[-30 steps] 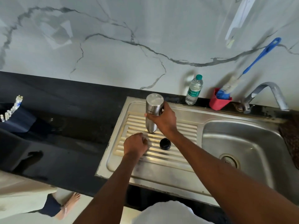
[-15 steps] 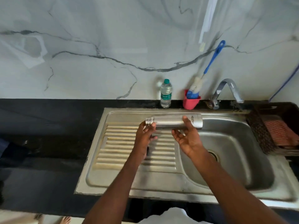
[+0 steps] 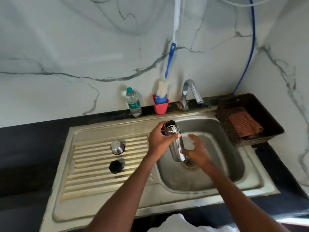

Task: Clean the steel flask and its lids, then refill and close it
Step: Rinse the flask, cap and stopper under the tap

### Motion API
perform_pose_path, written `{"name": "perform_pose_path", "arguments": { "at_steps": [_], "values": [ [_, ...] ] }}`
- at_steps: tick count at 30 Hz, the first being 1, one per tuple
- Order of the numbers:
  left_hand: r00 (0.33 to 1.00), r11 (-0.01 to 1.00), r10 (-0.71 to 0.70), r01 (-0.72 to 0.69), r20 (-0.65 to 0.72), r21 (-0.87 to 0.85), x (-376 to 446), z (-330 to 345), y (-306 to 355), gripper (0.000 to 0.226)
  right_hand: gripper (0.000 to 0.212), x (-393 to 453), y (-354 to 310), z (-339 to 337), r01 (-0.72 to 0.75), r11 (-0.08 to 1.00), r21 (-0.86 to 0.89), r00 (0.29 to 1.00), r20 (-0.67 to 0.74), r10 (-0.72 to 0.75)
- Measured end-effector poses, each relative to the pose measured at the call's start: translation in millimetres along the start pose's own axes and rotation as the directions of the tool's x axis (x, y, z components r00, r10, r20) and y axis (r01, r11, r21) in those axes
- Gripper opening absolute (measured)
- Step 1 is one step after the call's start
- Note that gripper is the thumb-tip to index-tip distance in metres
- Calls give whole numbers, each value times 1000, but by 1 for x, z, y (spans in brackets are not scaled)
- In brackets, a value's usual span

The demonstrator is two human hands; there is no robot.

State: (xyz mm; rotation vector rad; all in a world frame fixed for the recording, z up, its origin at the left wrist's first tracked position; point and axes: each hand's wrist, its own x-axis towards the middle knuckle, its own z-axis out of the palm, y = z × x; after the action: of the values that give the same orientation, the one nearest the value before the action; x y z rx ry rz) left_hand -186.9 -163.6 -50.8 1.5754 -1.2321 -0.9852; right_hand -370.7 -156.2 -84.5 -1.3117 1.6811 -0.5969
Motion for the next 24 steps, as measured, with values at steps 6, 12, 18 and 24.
{"name": "perform_pose_path", "arguments": {
  "at_steps": [6, 12, 18, 24],
  "values": [
    [993, 996, -4, -7, 121, 89, 26, 39, 25, 61, 70, 13, -19, -8, 109, 994, -16, 991, -81, -110],
    [875, 1000, -27, 21, 483, 19, 73, 58, 41, 35, 55, 39, -21, -38, 24, 999, 45, 973, -231, -13],
    [995, 967, -8, -18, 102, 253, 140, 90, 44, 30, 59, 73, -16, -47, -55, 995, 84, 981, -182, 70],
    [998, 854, 35, -57, 52, 517, 185, 115, 30, 21, 61, 96, -25, -42, -51, 998, 25, 989, -140, 54]
  ]
}}
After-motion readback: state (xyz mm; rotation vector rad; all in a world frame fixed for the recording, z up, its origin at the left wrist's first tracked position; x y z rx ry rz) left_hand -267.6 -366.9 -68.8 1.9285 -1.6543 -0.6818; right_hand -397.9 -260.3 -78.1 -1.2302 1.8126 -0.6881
